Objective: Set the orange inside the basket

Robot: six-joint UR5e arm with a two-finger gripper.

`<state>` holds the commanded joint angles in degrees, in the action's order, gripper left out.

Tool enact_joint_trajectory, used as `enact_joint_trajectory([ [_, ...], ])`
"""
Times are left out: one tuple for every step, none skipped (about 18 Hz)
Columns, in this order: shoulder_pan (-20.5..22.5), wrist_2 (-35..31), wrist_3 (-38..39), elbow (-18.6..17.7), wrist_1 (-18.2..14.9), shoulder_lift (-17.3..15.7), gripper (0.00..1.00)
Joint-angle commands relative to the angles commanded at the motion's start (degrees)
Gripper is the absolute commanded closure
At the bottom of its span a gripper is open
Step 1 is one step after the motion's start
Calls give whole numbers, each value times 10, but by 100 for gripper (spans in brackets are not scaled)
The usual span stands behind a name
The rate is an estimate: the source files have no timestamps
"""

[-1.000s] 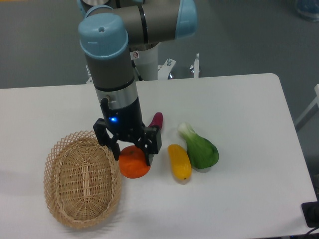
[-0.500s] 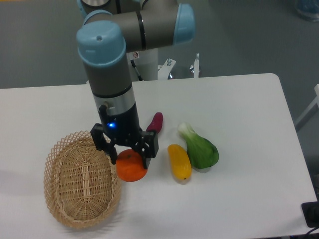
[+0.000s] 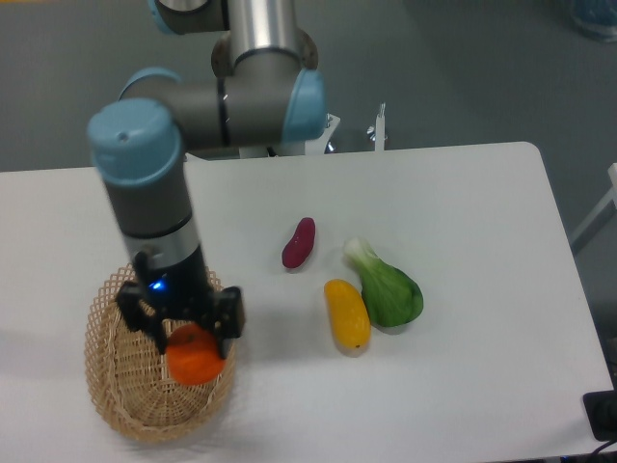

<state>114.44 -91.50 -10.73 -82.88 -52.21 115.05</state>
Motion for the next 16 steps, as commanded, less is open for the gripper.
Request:
enact_joint_trajectory([
  [-8, 1, 8, -1, 0, 6, 18],
  [-10, 1, 18, -1, 0, 16, 17],
  [-12, 0, 18, -1, 1, 31, 17],
  [-16, 0, 19, -1, 1, 39, 18],
  [-20, 0, 19, -1, 1, 45, 18],
  [-21, 0, 19, 0, 1, 49, 18],
  [-22, 0, 19, 0, 1, 53, 18],
  [-22, -1, 19, -1, 1, 56, 17],
  [-22, -1, 18, -1, 1, 61, 17],
  [-22, -2, 19, 0, 2, 65, 17],
  [-23, -2, 20, 0, 2, 68, 17],
  [-23, -2, 20, -1, 3, 72, 17],
  [-23, -3, 21, -1, 3, 76, 17],
  [-23, -3, 24, -1, 3, 78, 17],
  [-25, -3, 25, -1, 3, 79, 17],
  [-26, -3, 25, -1, 3, 83, 17],
])
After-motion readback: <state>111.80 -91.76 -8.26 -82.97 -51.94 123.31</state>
